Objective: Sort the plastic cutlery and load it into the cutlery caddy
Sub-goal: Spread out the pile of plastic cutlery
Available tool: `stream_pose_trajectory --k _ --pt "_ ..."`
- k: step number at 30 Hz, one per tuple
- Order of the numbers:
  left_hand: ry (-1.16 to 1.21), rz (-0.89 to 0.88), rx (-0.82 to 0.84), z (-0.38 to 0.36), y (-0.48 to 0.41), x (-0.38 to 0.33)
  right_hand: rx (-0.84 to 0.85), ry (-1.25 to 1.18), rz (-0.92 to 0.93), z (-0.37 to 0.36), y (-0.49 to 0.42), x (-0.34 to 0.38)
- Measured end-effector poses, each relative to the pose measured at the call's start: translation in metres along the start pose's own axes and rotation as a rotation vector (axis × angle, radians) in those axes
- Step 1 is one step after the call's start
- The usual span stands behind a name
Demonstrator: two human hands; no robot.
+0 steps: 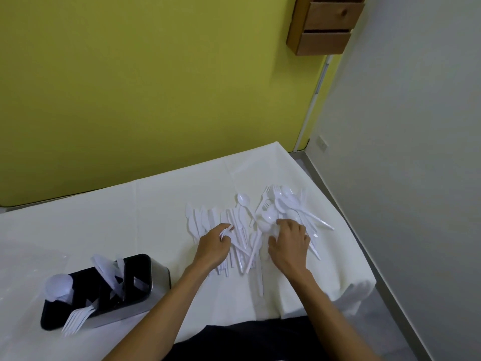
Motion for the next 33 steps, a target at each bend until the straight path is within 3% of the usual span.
stream_pose_trajectory --k 6,11,14,19,23,28,33 --pt "0.003 -0.037 -0.038 0.004 -0.004 -0.015 0.135 -0.061 0.29 -0.02 0.016 0.033" --pt "0.019 0.004 -0.029 0.007 -0.004 -0.008 0.171 -0.222 0.111 -0.01 -0.004 0.01" --pt "0.031 0.028 -0.026 0.004 -0.004 -0.004 0.136 -0.2 -0.025 -0.011 -0.016 -0.007" --pt "0.047 0.05 -0.023 0.0 -0.005 -0.003 0.301 -0.19 0.135 -0.035 -0.012 0.024" --pt "0.12 0.072 -0.051 0.009 -0.005 0.0 0.184 -0.248 0.095 -0.022 -0.026 0.022" --pt "0.134 0.09 -0.072 0.012 -0.005 0.001 0.031 -0.075 0.122 -0.007 -0.037 0.02" --pt "0.152 0.101 -0.121 0.015 -0.008 -0.001 0.042 0.066 0.059 -0.014 -0.043 0.016"
Point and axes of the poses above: each hand's wrist, its own y-axis away from the middle knuckle, its own z-axis out of the back of the hand, x = y × z, the point moved 8 cm from there along -y, towards the middle knuckle, and after that the axes turned 5 degrees about -x, right-handed, at the moved point
